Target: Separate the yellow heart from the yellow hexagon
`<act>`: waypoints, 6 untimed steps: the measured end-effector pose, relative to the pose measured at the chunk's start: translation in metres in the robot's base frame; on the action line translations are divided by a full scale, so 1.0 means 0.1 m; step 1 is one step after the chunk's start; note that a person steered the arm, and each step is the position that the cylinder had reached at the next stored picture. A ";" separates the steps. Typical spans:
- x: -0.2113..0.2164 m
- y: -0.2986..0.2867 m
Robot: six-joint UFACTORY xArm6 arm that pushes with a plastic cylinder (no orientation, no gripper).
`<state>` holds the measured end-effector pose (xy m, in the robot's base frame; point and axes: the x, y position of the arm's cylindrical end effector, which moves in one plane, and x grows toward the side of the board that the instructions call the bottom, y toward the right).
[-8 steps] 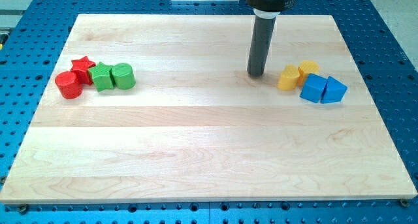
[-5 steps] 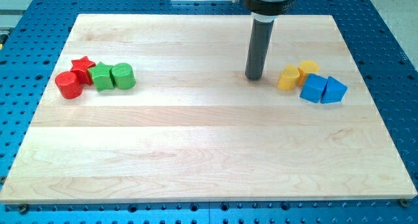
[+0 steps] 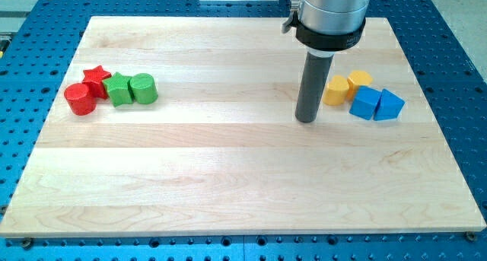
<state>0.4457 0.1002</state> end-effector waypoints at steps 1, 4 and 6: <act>0.00 0.00; -0.02 0.57; -0.63 0.46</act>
<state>0.3830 0.1459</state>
